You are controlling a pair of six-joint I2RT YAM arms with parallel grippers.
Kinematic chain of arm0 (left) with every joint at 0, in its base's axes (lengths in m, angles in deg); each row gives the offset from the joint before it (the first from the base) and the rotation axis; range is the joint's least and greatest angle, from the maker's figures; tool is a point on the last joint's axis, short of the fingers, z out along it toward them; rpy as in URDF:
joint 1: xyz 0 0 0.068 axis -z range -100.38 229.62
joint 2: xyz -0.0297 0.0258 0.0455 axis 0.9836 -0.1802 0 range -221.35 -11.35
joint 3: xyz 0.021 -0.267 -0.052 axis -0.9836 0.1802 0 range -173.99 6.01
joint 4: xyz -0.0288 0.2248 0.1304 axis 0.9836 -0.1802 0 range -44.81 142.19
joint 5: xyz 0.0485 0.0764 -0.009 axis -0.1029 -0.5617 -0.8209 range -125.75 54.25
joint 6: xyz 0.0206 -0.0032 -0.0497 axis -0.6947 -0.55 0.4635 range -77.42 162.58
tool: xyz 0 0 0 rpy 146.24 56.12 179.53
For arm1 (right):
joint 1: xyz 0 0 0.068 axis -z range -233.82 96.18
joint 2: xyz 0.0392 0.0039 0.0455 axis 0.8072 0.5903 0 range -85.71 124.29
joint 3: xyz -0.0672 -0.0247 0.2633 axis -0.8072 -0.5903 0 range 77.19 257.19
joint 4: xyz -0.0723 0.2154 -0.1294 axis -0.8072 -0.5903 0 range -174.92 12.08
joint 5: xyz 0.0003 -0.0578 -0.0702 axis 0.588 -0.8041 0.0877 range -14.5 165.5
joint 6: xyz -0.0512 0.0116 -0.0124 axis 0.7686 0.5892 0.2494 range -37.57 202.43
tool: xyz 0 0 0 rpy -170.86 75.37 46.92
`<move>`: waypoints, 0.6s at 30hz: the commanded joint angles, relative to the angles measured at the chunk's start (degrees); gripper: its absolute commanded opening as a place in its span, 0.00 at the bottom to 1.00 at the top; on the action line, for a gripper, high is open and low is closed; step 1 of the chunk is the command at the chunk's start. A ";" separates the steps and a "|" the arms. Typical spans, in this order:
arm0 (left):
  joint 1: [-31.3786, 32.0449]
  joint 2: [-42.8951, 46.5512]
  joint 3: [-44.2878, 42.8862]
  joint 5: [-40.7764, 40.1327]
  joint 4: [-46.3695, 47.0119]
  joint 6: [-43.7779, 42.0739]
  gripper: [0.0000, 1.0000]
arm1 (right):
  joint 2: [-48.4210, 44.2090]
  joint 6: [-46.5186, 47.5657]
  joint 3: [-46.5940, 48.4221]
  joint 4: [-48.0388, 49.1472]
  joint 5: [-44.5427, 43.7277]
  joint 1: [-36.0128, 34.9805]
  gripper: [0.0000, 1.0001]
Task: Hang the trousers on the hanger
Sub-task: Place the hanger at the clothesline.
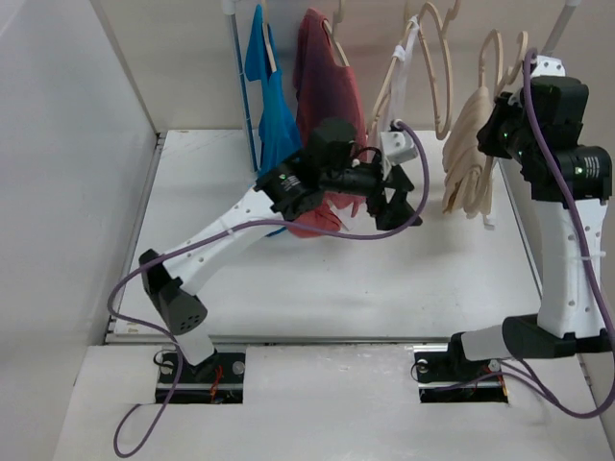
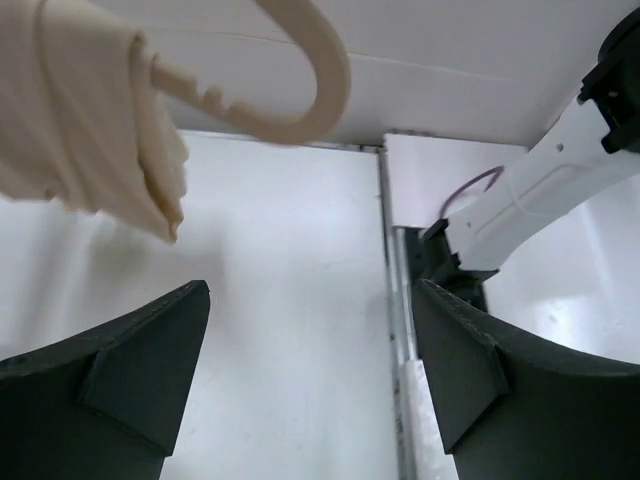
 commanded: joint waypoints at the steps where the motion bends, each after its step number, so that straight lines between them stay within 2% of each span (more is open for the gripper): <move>1: -1.52 6.45 1.30 -5.16 -6.06 -6.64 0.80 | 2.11 5.12 8.34 5.28 -1.30 0.79 0.00; 9: -8.46 18.13 11.76 -5.17 -9.42 -8.57 0.80 | 13.79 9.97 21.18 6.33 3.80 5.97 0.00; 14: -15.57 23.06 16.69 -5.17 -9.95 -7.35 0.80 | 17.14 9.97 23.31 11.07 16.52 13.35 0.00; 16: -17.51 23.77 18.27 -5.17 -9.95 -7.34 0.80 | 18.54 11.10 23.31 13.62 18.21 13.88 0.00; 18: -20.06 23.77 19.14 -4.47 -9.42 -6.64 0.80 | 19.08 13.03 23.31 15.12 24.27 14.41 0.00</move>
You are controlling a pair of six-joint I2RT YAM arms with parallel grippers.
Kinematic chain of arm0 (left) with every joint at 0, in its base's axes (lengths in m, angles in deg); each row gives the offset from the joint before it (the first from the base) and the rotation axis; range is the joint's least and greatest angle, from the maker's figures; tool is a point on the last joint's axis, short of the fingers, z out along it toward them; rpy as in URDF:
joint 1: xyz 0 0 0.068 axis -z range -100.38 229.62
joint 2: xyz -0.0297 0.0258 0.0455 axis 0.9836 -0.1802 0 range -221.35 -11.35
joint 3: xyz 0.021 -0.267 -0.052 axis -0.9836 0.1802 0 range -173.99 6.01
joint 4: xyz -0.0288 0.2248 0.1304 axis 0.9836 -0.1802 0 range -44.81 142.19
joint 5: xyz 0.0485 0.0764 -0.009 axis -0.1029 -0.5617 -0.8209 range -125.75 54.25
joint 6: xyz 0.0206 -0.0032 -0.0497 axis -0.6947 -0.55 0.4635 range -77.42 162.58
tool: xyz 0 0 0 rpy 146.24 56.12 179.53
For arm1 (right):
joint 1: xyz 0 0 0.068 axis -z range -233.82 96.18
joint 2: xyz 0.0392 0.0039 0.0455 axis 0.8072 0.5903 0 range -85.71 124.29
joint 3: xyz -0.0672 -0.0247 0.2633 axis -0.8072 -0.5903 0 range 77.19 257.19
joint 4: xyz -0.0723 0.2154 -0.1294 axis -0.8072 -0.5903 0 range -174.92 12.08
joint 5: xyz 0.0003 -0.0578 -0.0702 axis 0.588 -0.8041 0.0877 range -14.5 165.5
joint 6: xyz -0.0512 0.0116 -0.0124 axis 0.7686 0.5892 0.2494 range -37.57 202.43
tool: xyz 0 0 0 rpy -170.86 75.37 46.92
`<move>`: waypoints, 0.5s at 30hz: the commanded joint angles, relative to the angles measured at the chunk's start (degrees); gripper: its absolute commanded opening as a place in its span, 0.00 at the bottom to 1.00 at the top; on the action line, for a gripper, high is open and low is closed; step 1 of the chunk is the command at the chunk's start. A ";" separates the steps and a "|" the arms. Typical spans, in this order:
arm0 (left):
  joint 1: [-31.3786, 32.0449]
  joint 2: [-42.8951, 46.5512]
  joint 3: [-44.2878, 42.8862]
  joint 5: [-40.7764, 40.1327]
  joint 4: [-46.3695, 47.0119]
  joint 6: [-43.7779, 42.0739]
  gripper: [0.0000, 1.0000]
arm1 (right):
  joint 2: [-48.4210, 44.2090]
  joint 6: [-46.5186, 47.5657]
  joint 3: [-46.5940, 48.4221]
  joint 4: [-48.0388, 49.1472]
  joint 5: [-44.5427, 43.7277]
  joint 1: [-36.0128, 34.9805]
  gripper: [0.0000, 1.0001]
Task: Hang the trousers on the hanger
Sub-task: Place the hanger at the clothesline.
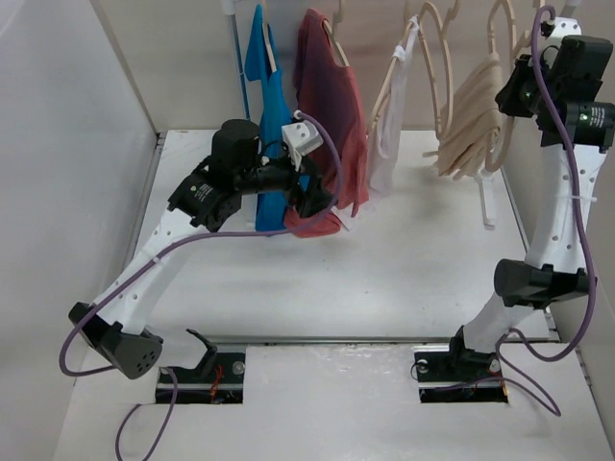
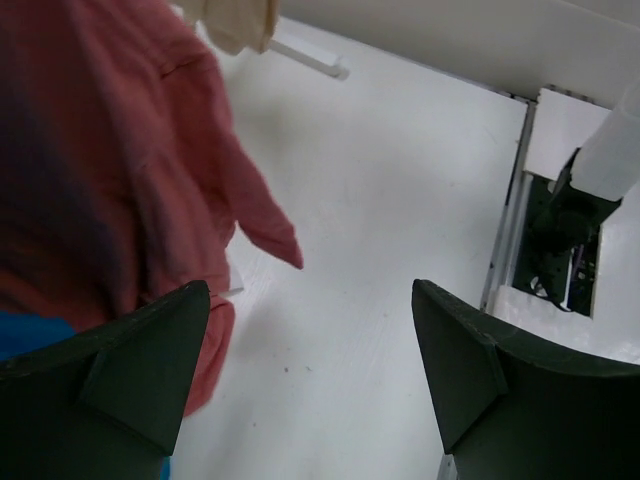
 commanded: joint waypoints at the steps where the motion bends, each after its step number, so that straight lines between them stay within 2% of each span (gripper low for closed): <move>1: -3.19 1.35 2.15 0.76 1.55 0.40 0.80 | 0.00 3.40 3.70 12.85 10.01 0.58 0.00; 6: -8.29 -1.37 2.68 3.56 3.93 3.20 0.78 | 1.32 6.47 2.21 20.23 13.62 0.58 0.00; 9: -11.28 -1.91 3.29 4.97 5.60 4.87 0.78 | 1.32 6.48 1.68 24.72 11.60 1.28 0.00; 15: -16.47 -4.54 3.30 7.17 7.62 6.02 0.77 | 7.90 4.20 8.26 25.95 10.28 2.34 0.00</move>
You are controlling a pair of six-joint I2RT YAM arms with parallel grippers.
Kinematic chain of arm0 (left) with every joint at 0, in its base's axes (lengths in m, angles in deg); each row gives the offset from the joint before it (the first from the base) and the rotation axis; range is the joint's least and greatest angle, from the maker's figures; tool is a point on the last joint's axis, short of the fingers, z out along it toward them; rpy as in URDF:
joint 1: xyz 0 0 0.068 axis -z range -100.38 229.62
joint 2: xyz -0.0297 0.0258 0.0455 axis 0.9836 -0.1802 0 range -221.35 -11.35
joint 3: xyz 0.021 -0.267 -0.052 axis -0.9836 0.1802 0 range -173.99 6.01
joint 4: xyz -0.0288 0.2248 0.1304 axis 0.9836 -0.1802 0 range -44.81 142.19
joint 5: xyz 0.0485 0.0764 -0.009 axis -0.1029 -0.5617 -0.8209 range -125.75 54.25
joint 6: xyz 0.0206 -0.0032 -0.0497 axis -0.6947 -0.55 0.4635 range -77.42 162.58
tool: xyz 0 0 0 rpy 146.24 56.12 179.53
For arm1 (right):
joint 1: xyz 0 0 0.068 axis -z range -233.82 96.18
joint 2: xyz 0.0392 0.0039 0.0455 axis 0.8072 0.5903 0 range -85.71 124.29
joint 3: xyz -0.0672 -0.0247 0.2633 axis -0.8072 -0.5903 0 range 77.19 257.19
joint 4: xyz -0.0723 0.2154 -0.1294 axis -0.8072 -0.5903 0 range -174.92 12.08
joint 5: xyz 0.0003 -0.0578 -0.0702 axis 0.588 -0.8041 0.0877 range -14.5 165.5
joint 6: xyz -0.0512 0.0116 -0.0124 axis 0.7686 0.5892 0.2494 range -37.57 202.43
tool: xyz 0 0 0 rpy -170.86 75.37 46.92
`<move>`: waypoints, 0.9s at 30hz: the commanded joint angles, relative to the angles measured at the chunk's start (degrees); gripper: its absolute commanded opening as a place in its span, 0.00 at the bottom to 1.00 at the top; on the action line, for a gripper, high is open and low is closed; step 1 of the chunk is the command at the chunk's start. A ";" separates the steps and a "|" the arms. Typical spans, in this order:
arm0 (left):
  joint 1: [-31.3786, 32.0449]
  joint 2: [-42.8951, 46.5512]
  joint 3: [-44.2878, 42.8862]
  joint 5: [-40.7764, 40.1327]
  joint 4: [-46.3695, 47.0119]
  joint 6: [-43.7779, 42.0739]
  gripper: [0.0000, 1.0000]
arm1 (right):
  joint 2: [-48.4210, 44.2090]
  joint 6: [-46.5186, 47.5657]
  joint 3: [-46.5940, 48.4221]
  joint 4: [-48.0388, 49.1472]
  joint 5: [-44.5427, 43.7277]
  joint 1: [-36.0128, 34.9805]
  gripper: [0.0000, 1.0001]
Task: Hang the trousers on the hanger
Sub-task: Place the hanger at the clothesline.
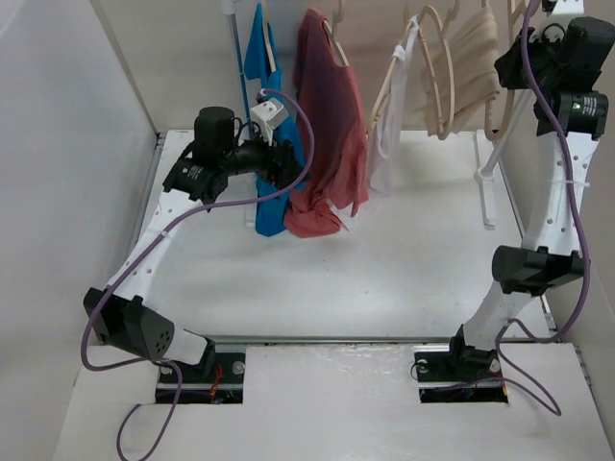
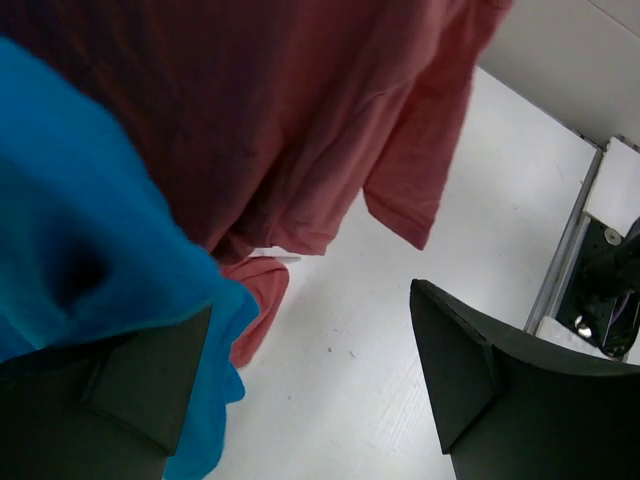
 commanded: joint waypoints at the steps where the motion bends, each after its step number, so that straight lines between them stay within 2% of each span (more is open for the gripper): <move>1: -1.66 -0.80 0.52 2.89 3.77 1.85 0.77 | 2.66 -0.22 5.56 11.51 1.06 0.59 0.00; 9: -5.87 -3.45 -1.15 4.46 4.92 3.00 0.77 | 7.06 -4.17 6.09 14.23 3.26 0.59 0.00; 20: -6.40 -4.50 -1.15 4.47 5.44 3.00 0.77 | 8.65 -6.81 4.16 17.04 5.19 0.59 0.00; 27: -6.40 -4.50 -1.15 5.00 4.92 2.47 0.77 | 8.65 -6.81 4.68 24.42 3.43 0.59 0.00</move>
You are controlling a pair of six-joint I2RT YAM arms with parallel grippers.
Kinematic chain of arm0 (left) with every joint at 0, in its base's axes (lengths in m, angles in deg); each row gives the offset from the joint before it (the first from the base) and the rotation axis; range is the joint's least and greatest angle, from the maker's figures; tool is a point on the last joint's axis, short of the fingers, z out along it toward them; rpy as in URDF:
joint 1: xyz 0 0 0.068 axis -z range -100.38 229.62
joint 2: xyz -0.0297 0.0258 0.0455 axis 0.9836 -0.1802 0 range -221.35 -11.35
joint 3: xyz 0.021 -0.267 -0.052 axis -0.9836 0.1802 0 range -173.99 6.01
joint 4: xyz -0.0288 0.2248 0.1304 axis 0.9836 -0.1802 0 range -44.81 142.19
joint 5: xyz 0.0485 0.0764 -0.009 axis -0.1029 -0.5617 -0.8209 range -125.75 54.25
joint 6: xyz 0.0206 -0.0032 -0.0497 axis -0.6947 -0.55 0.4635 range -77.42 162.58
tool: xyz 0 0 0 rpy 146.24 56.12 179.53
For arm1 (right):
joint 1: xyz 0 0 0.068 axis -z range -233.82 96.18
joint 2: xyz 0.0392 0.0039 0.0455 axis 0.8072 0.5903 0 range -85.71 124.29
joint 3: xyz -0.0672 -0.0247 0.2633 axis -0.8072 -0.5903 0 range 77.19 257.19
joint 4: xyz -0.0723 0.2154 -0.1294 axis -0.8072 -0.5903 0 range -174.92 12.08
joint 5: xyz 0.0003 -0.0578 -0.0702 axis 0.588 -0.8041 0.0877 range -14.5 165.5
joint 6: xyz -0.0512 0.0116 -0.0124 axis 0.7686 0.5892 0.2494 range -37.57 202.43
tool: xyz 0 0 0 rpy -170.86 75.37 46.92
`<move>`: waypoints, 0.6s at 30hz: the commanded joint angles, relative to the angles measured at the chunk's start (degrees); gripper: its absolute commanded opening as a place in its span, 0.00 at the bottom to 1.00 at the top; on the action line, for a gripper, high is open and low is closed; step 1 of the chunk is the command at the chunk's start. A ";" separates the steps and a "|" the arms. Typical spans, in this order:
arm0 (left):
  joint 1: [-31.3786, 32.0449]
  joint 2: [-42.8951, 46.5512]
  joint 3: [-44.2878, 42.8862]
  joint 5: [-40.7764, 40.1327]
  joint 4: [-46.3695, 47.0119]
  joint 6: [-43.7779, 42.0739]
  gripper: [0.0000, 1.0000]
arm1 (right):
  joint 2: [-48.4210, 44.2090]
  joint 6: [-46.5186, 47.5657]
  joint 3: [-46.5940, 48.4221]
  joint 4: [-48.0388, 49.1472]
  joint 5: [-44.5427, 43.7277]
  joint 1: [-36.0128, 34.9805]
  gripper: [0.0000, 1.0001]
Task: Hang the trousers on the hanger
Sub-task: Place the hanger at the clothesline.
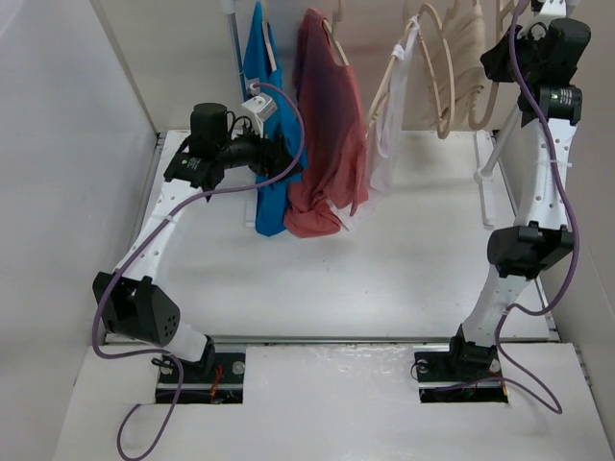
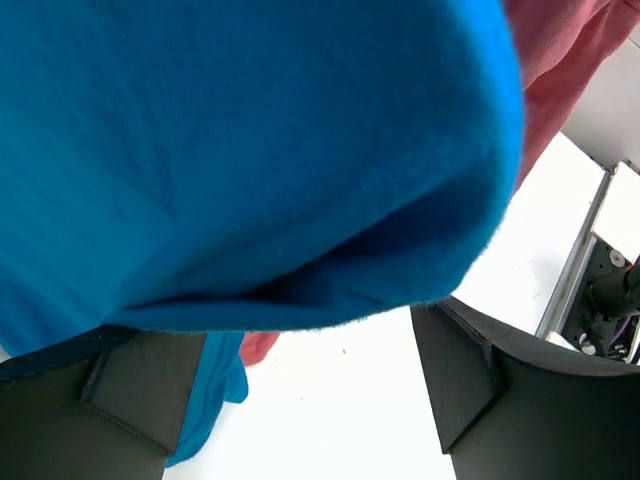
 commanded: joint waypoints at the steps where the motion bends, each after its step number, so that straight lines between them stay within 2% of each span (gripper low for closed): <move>1: -0.41 0.46 -1.15 1.68 2.03 -0.11 0.77 | -0.78 -0.87 2.63 14.61 -0.54 0.50 0.00; 6: -0.41 0.46 -1.15 1.68 2.03 -0.64 0.77 | 2.13 -2.54 5.97 12.42 -1.08 0.50 0.00; 18: -0.41 -0.07 -2.29 2.20 1.50 -1.17 0.77 | 3.45 -4.83 1.41 7.68 0.15 0.50 0.00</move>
